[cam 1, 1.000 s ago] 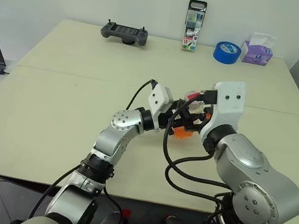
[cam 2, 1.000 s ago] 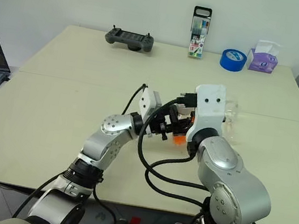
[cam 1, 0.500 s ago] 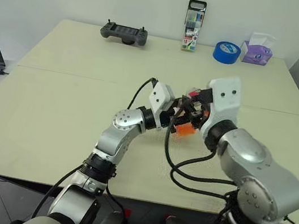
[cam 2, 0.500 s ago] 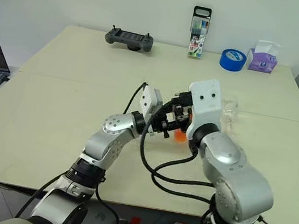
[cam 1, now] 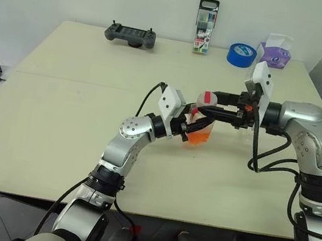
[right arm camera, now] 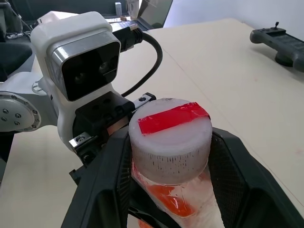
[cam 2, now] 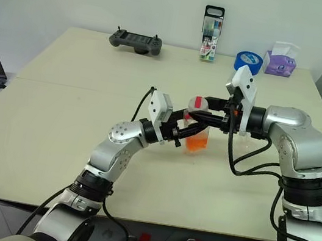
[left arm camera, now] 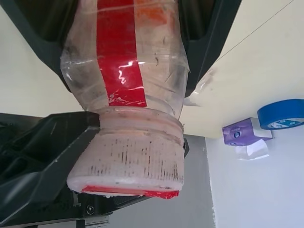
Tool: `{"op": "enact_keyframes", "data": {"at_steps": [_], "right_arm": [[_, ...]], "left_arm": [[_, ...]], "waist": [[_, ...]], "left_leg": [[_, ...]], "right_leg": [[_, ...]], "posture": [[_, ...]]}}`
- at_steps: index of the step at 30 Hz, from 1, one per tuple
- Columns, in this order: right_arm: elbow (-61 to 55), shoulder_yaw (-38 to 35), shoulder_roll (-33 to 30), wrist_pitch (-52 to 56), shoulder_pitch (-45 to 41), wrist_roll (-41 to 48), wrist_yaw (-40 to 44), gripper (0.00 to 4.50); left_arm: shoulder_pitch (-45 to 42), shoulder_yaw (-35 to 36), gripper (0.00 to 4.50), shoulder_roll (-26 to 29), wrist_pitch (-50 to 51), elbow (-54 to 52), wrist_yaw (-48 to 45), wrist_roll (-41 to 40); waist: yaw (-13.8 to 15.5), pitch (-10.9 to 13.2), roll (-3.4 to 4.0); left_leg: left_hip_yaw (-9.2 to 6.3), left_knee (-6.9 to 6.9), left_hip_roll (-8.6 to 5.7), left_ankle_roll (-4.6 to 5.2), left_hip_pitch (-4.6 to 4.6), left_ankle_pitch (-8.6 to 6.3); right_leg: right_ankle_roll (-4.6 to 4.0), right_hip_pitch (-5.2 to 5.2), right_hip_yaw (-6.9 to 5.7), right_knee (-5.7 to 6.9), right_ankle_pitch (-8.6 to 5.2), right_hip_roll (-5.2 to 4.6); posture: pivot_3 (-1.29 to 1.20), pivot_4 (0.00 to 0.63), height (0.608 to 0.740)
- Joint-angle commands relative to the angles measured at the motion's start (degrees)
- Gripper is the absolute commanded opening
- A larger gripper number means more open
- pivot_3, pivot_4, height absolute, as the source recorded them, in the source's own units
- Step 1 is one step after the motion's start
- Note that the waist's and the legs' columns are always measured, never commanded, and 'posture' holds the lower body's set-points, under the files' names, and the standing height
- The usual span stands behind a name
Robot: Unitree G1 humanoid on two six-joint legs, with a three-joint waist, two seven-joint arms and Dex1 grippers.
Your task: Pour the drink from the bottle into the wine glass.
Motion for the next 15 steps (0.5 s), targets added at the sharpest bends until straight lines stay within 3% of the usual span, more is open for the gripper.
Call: {"op": "enact_keyframes", "data": {"at_steps": [1,6,15], "right_arm": [[-3.5,-0.2,1.1,1.6,-1.6,3.5,0.7,2.66],[-8.7,-4.0,2.8,4.1,-0.7,4.8,-6.7,4.37],[-25.8,-5.6,9.0,17.6,6.4,0.2,-33.6,4.42]], "left_arm": [[-1.5,-0.9,1.85,-1.0,-0.9,-2.6,-0.4,-0.5],[-2.0,-1.0,1.85,-1.1,-1.1,-1.8,-0.9,-0.4],[-2.5,-0.9,1.85,-1.3,-1.4,-0.6,-1.6,-0.5]], "waist": [[0.1,0.0,0.00],[0.2,0.0,0.00],[0.2,0.0,0.00]], "left_leg": [[-0.04,0.01,-0.03,0.00,0.00,0.00],[-0.09,0.05,-0.13,-0.01,-0.02,0.01],[-0.20,0.03,-0.08,-0.04,-0.02,0.02]], "right_leg": [[0.00,0.01,0.02,-0.01,0.00,-0.05],[0.00,0.01,0.07,-0.05,0.00,-0.18],[0.00,-0.01,0.00,0.03,0.00,-0.17]], "posture": [[0.00,0.150,0.740],[0.00,0.150,0.740],[0.00,0.150,0.740]]}}
